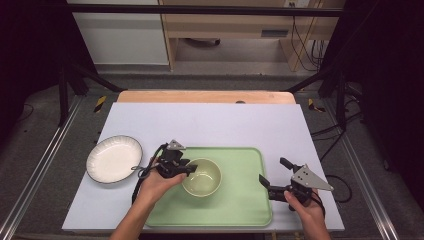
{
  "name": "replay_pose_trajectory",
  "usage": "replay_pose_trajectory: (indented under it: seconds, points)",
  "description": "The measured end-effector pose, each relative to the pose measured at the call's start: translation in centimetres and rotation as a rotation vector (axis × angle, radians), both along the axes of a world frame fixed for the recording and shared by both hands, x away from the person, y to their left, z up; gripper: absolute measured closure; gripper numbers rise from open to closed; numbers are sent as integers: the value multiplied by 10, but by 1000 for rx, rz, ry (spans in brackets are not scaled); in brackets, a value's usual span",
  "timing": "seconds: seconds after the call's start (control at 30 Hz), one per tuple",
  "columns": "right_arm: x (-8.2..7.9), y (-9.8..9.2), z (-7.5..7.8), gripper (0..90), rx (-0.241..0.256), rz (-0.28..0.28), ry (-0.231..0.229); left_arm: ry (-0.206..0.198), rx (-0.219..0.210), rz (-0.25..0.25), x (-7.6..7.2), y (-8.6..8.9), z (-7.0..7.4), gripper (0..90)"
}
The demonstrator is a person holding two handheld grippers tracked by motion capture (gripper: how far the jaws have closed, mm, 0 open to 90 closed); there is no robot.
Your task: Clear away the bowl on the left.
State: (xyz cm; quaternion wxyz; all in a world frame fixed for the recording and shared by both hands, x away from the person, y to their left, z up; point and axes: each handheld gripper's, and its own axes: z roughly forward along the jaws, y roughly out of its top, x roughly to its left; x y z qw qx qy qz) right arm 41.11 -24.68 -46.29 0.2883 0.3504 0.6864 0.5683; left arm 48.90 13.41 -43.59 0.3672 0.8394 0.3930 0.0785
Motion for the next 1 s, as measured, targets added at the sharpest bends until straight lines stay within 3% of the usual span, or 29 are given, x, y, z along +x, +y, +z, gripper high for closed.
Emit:
replay_pose_trajectory:
  seconds: [0.07, 0.2, 0.53, 0.67, 1.0]
  points:
    - [0, 0, 0, 51, 0, 0, 2, -15, 7, -9, -1, -1, 3, 489]
    - [0, 1, 0, 51, 0, 4, -1, -21, 7, -11, -1, -2, 5, 420]
    - [0, 1, 0, 51, 1, 4, -1, -64, -32, -19, -2, 3, 11, 211]
    - [0, 2, 1, 51, -3, 2, -2, -76, -54, -66, -3, 4, 13, 108]
    - [0, 1, 1, 50, 0, 2, -6, -117, -72, -114, -9, 9, 16, 77]
